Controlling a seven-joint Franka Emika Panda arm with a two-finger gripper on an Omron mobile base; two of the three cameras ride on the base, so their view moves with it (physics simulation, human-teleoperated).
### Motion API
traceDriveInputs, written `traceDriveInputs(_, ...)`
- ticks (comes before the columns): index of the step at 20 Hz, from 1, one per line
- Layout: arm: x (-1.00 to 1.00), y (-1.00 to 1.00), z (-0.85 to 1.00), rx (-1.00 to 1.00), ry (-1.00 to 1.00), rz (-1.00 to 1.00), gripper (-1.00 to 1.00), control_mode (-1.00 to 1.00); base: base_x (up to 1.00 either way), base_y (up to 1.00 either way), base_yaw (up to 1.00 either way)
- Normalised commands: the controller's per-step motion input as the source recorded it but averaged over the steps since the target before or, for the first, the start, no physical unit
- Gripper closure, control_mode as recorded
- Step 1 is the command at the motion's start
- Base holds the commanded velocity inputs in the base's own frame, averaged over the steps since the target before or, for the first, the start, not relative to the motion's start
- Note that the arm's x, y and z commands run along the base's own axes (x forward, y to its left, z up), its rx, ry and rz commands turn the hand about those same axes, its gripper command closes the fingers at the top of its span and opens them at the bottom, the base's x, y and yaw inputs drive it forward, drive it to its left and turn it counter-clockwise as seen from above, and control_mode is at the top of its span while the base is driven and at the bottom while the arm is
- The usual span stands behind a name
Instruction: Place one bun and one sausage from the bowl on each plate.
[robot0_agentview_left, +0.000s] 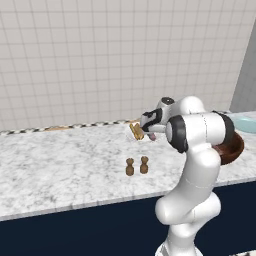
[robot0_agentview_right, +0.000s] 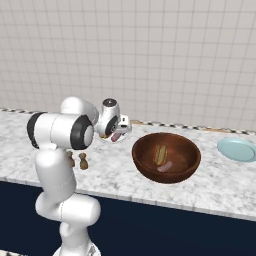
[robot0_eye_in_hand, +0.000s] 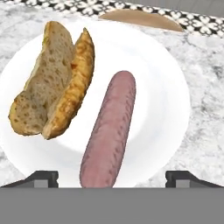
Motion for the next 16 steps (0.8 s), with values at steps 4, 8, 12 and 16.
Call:
traceDriveInputs(4,-0.08,0.0,0.95,0.0,0.0,0.0,-1.0,-1.0,0.0,0.0,0.0)
traceDriveInputs(8,-0.19,-0.24,0.5,0.09,0.05,0.0,-1.0,-1.0,0.0,0.0,0.0)
traceDriveInputs(12,-0.67,-0.25,0.44,-0.01,0.06,-0.05,-1.0,-1.0,0.0,0.0,0.0)
traceDriveInputs(16,-0.99,-0.39,0.53,-0.03,-0.01,-0.14,-1.0,-1.0,0.0,0.0,0.0)
